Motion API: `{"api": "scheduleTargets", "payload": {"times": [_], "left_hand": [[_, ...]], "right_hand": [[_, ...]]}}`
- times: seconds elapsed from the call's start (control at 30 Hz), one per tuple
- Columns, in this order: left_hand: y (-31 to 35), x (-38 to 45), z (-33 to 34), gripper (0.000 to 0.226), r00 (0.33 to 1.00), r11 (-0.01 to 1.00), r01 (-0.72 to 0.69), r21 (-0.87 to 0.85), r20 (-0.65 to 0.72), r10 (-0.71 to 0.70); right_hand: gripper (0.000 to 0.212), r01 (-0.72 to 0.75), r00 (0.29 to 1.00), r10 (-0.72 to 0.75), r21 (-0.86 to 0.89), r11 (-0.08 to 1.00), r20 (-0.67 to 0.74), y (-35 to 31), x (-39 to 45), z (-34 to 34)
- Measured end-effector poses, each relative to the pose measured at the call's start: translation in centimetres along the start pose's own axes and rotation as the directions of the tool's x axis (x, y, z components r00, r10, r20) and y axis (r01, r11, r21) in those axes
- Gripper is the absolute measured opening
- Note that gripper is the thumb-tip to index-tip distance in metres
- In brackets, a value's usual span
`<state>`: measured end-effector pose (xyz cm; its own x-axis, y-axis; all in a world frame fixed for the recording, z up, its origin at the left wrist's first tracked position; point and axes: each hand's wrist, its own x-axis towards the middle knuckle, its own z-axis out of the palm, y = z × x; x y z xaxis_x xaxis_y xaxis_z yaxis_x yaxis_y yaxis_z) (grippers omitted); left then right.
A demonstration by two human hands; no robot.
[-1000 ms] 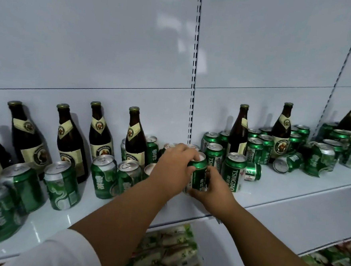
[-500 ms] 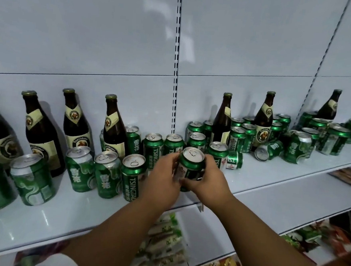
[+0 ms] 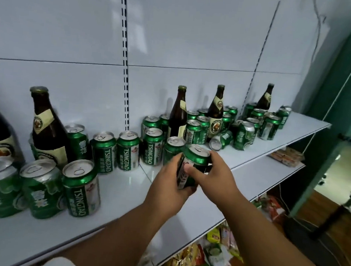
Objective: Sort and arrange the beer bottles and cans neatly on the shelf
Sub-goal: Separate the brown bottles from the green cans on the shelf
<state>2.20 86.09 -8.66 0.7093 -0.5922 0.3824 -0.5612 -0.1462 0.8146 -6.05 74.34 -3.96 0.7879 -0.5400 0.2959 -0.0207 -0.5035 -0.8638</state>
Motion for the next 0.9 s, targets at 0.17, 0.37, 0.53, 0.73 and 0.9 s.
{"api": "scheduleTargets", "payload": {"times": [0.17,0.37,0.53,0.73,0.9], "left_hand": [[1.3,4.2,5.8,0.079,1.0,0.995,-0.007,0.096,-0.026,0.009],[2.5,9.6,11.8,0.086,0.989,0.975,0.093,0.203,-0.129,-0.068],[1.3,14.6,15.3,0.084,0.958,0.928,0.234,0.291,-0.234,-0.168],[1.1,15.3,16.8,0.06,0.905,0.896,0.355,0.267,-0.337,-0.258],[2.1,13.6,16.6,0.032,0.863,0.896,0.394,0.206,-0.419,-0.283]], "right_hand": [[0.035,0.004,0.999,-0.008,-0.081,0.997,-0.047,2.4,3.5,-5.3],[0.039,0.039,0.999,-0.039,-0.144,0.989,0.008,6.1,10.0,-9.3],[0.045,0.085,0.993,-0.064,-0.225,0.971,0.1,8.6,15.4,-10.7],[0.051,0.169,0.953,-0.089,-0.261,0.951,0.291,10.2,18.7,-10.8],[0.065,0.407,0.907,-0.331,-0.335,0.85,0.262,10.6,19.4,-9.9]]}}
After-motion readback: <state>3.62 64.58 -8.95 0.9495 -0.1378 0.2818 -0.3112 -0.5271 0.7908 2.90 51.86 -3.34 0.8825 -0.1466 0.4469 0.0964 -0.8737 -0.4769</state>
